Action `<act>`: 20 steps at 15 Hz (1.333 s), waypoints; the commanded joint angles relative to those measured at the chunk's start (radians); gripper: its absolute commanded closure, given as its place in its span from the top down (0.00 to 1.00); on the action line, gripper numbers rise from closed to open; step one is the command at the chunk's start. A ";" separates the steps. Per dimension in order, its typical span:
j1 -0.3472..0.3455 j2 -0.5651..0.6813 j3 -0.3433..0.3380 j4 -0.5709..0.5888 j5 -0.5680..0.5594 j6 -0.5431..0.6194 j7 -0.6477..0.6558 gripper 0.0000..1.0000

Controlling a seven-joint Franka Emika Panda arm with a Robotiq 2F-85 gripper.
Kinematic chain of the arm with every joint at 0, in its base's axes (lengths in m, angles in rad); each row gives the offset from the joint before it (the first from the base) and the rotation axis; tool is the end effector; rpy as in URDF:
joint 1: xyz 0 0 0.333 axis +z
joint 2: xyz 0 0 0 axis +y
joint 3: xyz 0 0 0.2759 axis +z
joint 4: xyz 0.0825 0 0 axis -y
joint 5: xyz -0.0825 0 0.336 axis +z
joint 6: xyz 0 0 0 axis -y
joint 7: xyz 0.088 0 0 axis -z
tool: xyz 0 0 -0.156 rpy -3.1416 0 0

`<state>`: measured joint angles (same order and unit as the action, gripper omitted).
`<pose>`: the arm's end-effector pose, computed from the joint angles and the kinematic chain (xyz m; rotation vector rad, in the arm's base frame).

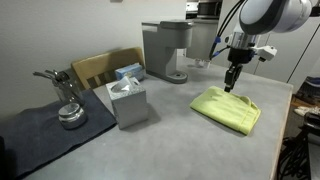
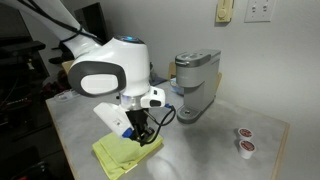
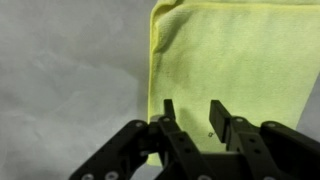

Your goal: Unfold the cloth

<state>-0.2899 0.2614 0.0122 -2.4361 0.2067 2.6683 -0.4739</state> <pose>0.4355 -0.1253 0.1517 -3.0428 -0.0157 -0.0113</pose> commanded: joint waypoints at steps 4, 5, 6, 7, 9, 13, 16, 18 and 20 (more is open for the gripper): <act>0.012 -0.023 -0.018 -0.018 -0.003 -0.019 0.006 0.75; 0.011 -0.018 -0.017 -0.016 -0.002 -0.015 0.002 0.82; 0.011 -0.011 -0.018 -0.013 -0.004 -0.009 0.004 0.88; 0.012 -0.005 -0.021 -0.009 -0.009 -0.004 0.005 0.95; 0.007 0.008 -0.022 -0.001 -0.005 -0.001 -0.001 1.00; -0.002 0.036 -0.026 0.016 0.003 -0.007 -0.006 1.00; -0.006 0.048 -0.027 0.024 0.006 -0.009 -0.007 1.00; -0.008 0.061 -0.025 0.031 0.007 -0.011 -0.008 1.00; -0.012 0.084 -0.022 0.045 0.008 -0.015 -0.010 1.00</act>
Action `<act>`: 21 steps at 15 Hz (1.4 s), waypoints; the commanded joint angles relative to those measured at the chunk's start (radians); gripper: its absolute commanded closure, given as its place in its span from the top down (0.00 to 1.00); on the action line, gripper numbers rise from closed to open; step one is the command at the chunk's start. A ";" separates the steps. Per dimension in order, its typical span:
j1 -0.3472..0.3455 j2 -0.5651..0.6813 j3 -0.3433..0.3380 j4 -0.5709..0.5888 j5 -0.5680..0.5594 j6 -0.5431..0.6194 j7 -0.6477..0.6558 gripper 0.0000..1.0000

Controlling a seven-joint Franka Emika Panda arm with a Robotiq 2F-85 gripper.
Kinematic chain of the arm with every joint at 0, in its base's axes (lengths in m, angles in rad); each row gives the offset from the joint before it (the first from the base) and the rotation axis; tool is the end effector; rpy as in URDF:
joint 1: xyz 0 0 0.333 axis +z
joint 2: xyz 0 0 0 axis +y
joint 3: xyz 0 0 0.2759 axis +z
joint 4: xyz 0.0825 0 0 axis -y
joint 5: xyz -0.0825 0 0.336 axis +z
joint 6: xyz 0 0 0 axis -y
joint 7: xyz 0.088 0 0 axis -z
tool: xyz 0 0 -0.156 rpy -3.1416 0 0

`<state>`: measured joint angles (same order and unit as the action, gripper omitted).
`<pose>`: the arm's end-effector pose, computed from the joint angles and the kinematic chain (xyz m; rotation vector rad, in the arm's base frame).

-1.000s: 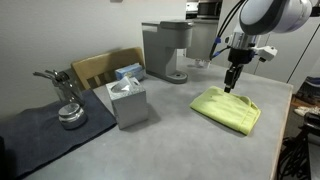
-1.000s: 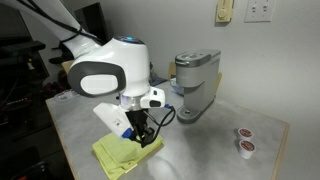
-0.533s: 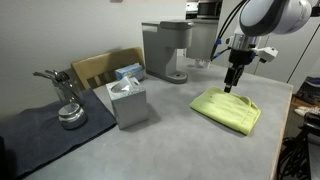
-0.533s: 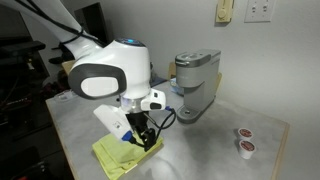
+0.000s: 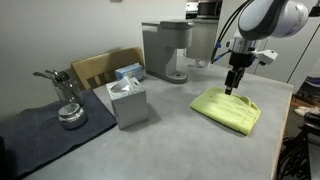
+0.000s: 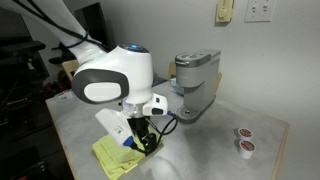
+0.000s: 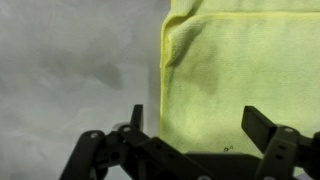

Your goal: Unfold the cloth

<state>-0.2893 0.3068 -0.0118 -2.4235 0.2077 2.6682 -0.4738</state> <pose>0.4291 -0.1353 0.1349 -3.0392 0.0224 0.0376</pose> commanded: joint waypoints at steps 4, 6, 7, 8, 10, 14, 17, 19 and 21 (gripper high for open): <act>-0.021 0.063 0.008 0.047 0.006 -0.017 -0.010 1.00; -0.024 0.074 0.010 0.053 0.004 -0.020 -0.009 1.00; -0.025 0.078 0.011 0.056 0.004 -0.020 -0.009 1.00; -0.026 0.079 0.011 0.057 0.003 -0.022 -0.009 1.00; -0.027 0.084 0.012 0.062 0.002 -0.021 -0.010 0.82; -0.028 0.085 0.013 0.062 0.001 -0.022 -0.010 0.56; -0.028 0.084 0.013 0.060 0.000 -0.021 -0.010 0.34; -0.028 0.082 0.013 0.059 0.001 -0.020 -0.011 0.22; -0.028 0.080 0.014 0.057 0.001 -0.019 -0.012 0.08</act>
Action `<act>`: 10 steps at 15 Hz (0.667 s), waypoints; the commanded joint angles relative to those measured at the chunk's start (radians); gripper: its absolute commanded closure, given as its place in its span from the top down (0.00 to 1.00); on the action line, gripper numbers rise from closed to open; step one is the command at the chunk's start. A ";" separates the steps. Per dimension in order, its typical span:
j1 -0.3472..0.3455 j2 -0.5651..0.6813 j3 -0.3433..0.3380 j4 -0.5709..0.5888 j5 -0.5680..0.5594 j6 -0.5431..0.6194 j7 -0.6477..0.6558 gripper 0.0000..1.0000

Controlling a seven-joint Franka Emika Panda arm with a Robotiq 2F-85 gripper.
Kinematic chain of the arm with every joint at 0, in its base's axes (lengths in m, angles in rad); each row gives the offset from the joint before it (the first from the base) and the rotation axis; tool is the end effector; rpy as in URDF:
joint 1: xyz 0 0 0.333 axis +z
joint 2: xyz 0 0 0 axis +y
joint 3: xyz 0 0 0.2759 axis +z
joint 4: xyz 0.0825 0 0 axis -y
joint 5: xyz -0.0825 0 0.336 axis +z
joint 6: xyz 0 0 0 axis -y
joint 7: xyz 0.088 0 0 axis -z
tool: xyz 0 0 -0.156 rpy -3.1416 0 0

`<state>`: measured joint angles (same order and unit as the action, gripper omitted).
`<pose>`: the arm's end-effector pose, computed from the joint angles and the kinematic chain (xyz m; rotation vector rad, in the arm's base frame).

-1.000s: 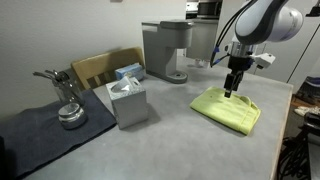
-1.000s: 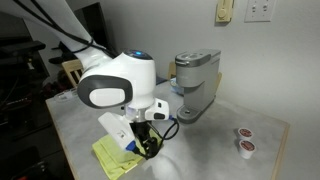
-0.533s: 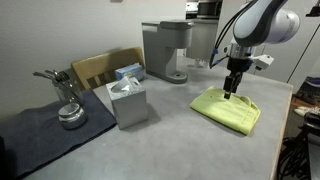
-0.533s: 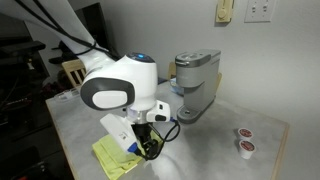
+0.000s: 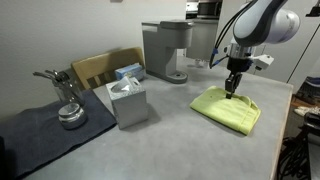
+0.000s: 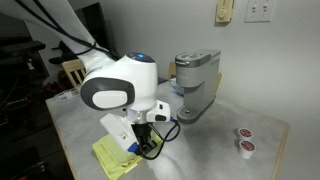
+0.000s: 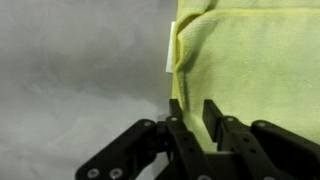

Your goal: Unfold the cloth

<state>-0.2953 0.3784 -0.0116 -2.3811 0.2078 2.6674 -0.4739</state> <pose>0.4318 -0.1390 0.1144 -3.0299 0.0329 0.0807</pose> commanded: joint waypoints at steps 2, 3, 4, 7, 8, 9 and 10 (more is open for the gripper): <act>-0.022 0.006 0.014 0.012 0.002 -0.017 -0.012 0.00; -0.022 0.003 0.014 0.010 0.002 -0.017 -0.012 0.00; -0.023 -0.002 0.015 0.006 0.003 -0.017 -0.012 0.00; -0.018 -0.039 0.012 -0.022 -0.001 -0.004 -0.009 0.00; -0.014 -0.054 0.008 -0.032 -0.006 -0.001 -0.006 0.00; -0.011 -0.068 0.007 -0.039 -0.008 -0.002 -0.005 0.00; -0.008 -0.082 0.004 -0.047 -0.012 -0.003 -0.003 0.00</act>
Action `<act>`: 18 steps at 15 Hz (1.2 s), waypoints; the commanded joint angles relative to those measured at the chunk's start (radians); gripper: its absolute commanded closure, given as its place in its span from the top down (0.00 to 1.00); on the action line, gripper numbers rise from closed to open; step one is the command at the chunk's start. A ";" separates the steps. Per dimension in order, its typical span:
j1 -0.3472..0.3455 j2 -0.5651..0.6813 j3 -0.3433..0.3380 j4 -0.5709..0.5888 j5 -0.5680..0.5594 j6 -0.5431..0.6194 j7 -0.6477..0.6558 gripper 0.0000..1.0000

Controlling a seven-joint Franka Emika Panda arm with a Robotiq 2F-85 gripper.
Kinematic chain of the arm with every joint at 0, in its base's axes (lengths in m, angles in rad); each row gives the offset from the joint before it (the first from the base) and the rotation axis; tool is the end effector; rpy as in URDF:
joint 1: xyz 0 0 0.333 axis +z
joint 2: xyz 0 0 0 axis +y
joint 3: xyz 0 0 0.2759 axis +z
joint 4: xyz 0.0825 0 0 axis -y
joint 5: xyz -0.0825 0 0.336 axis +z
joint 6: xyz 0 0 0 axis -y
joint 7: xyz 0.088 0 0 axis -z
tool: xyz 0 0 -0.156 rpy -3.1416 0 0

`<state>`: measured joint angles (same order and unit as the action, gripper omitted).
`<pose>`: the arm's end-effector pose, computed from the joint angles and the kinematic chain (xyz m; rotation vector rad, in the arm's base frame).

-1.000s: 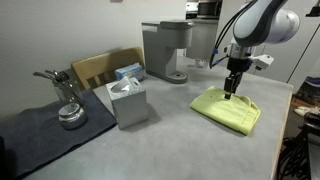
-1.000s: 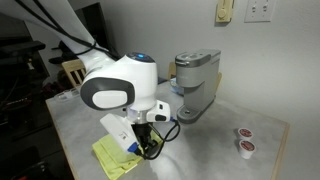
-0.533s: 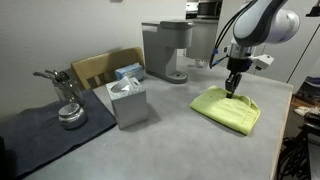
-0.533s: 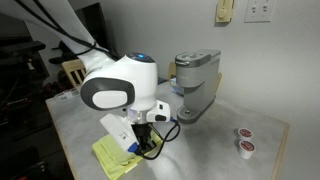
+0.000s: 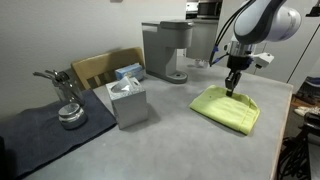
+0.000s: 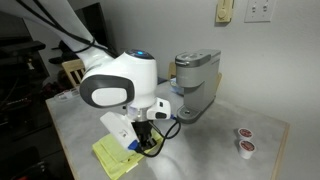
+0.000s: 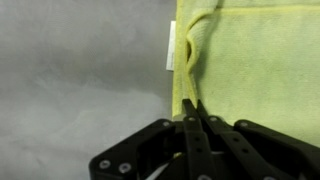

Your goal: Unfold the cloth

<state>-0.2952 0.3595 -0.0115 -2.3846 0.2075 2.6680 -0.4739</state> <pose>0.4343 -0.1396 0.1221 -3.0351 0.0312 0.0577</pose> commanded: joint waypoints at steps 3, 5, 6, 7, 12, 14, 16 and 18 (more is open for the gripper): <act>0.002 -0.101 -0.004 -0.061 -0.016 -0.012 0.003 0.00; 0.008 -0.125 -0.006 -0.075 -0.014 -0.017 0.001 0.00; 0.009 -0.136 -0.005 -0.082 -0.011 -0.019 -0.003 0.00; 0.012 -0.147 -0.005 -0.087 -0.009 -0.022 -0.005 0.00; 0.027 -0.175 -0.009 -0.108 -0.006 -0.025 -0.008 0.00; 0.030 -0.189 -0.005 -0.116 0.002 -0.032 -0.020 0.00; 0.036 -0.204 -0.003 -0.123 0.006 -0.037 -0.028 0.00; 0.047 -0.217 -0.004 -0.127 0.003 -0.041 -0.029 0.00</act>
<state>-0.2604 0.1941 -0.0114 -2.4791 0.2068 2.6516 -0.4800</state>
